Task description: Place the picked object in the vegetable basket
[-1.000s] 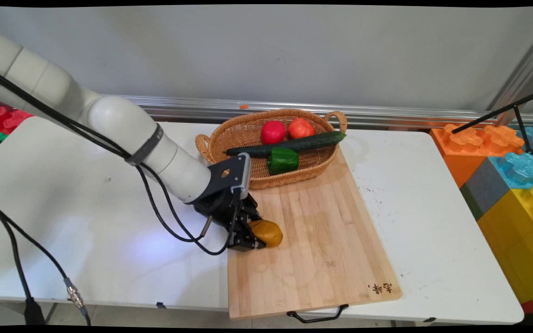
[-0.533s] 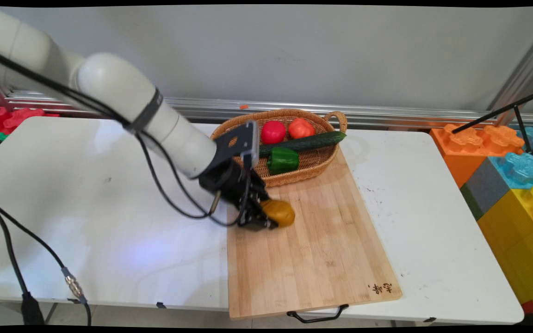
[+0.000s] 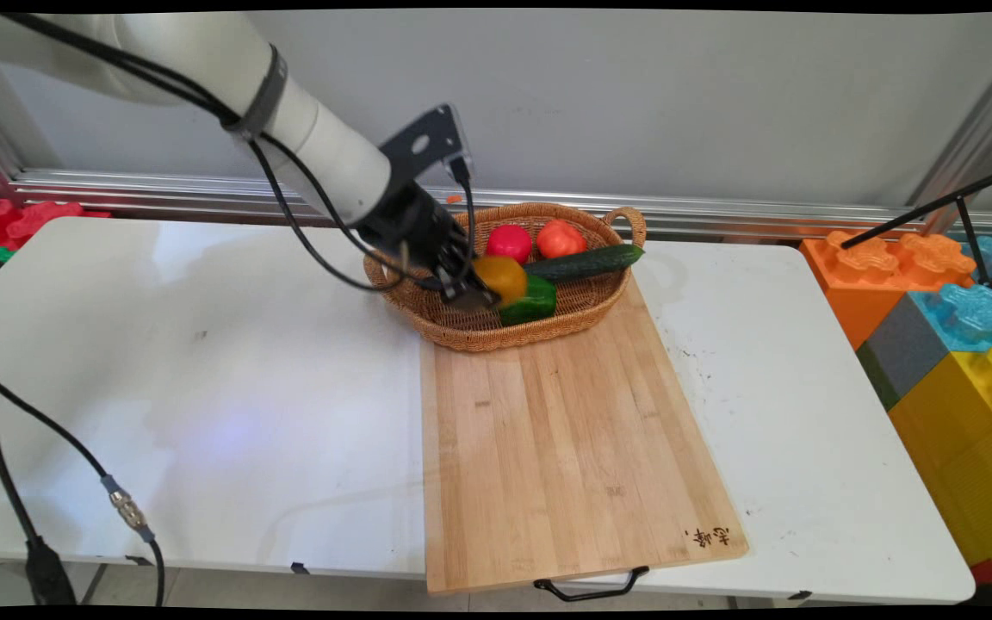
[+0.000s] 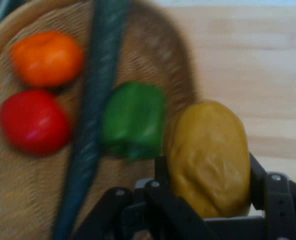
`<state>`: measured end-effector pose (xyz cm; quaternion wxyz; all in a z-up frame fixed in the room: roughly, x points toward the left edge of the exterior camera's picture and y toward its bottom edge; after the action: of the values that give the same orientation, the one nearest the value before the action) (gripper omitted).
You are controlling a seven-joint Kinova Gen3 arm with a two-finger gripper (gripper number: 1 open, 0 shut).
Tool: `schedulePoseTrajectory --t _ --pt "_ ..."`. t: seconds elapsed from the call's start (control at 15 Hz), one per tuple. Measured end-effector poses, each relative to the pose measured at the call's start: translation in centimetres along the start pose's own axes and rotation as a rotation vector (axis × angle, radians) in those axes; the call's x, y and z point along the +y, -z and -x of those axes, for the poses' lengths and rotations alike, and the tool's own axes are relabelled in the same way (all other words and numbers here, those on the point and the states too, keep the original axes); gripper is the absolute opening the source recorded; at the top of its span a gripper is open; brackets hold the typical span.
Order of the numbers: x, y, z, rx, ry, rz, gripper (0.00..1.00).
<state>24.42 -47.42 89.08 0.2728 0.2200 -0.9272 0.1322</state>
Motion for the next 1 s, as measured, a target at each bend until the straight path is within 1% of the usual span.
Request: schedulePoseTrajectory --t 0.13,0.2,0.27,0.4,0.6,0.73,1.0 --pt "-2.1 0.3 0.9 -0.038 0.063 -0.064 0.0" --pt "-2.9 0.2 1.3 -0.053 0.089 -0.084 0.0" --pt "-3.7 0.0 1.8 -0.071 0.114 -0.101 0.0" --pt "-4.9 -0.9 2.7 -0.106 0.154 -0.115 0.0" --pt "-6.2 -2.6 3.6 -0.134 0.206 -0.106 0.0" --pt "-6.7 -3.7 3.8 -0.131 0.232 -0.086 0.0" --pt "-7.1 -5.0 3.6 -0.118 0.247 -0.057 0.0"
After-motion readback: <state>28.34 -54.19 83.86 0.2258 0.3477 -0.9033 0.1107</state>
